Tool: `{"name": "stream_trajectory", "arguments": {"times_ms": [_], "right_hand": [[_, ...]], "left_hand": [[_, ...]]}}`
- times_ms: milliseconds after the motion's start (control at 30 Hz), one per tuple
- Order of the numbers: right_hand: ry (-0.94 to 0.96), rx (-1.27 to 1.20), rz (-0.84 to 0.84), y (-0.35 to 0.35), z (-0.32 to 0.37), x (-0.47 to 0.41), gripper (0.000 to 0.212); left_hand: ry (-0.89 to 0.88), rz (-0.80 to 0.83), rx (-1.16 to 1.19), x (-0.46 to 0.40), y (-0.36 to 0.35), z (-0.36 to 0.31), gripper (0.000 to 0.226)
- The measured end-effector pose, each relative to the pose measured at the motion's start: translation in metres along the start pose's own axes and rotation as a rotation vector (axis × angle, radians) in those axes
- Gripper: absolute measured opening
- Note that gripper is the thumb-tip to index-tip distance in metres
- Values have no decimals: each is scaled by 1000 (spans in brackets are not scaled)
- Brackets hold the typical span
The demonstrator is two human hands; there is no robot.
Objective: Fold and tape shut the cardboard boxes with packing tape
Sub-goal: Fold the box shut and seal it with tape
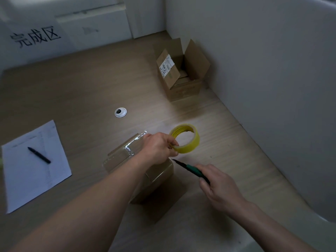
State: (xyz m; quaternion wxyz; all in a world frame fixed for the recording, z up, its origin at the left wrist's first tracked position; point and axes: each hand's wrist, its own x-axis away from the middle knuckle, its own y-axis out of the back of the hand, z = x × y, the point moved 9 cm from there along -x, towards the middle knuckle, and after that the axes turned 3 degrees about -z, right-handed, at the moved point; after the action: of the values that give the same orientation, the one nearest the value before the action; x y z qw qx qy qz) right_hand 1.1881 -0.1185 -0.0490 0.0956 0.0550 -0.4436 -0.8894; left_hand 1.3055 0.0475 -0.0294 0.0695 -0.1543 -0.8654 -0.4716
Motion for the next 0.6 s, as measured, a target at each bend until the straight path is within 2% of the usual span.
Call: {"name": "stream_trajectory", "arguments": {"times_ms": [167, 333, 433, 467, 533, 600], "right_hand": [[15, 203, 70, -14, -8, -3, 42], [-237, 362, 66, -17, -69, 14, 45], [-299, 537, 139, -12, -96, 16, 49], [-292, 547, 107, -3, -93, 11, 49], [-180, 386, -142, 25, -64, -6, 49], [90, 211, -419, 56, -9, -26, 51]], "left_hand": [[-1, -12, 14, 1, -1, -1, 22], [4, -7, 15, 0, -4, 1, 24], [3, -22, 17, -2, -4, 3, 24], [3, -25, 21, -2, -4, 4, 25], [-1, -32, 11, -4, -5, 4, 25], [-2, -39, -6, -4, -7, 4, 24]]}}
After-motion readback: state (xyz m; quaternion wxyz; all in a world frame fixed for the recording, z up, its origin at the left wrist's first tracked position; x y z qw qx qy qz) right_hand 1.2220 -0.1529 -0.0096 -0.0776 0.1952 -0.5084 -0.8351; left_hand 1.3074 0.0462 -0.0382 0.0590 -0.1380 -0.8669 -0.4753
